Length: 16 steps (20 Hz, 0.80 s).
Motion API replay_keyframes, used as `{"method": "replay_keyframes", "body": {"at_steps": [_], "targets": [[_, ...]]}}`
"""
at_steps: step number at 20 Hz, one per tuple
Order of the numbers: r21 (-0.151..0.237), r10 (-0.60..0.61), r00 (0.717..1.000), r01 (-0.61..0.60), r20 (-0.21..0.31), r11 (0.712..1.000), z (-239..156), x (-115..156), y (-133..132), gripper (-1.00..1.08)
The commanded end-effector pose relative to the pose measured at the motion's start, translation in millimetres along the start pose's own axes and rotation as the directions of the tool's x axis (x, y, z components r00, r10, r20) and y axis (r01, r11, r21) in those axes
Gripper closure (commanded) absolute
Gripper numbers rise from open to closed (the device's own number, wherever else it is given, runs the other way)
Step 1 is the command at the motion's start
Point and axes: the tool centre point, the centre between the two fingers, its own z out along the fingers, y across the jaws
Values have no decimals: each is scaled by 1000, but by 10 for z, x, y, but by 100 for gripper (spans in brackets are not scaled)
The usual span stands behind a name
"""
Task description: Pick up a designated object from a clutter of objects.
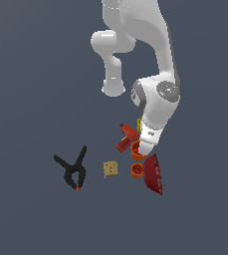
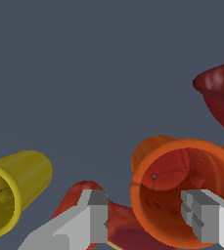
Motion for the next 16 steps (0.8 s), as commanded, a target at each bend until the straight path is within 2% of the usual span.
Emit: {"method": "replay_keyframes", "body": {"at_steps": [1, 14, 15, 16], "targets": [[0, 0, 1000, 0, 0, 1000, 0, 0, 0, -20], [0, -6, 1000, 6, -1, 1000, 306, 3, -14, -20], [0, -6, 1000, 6, -1, 1000, 306, 3, -14, 108], [0, -6, 1000, 6, -1, 1000, 306, 3, -14, 108]]}}
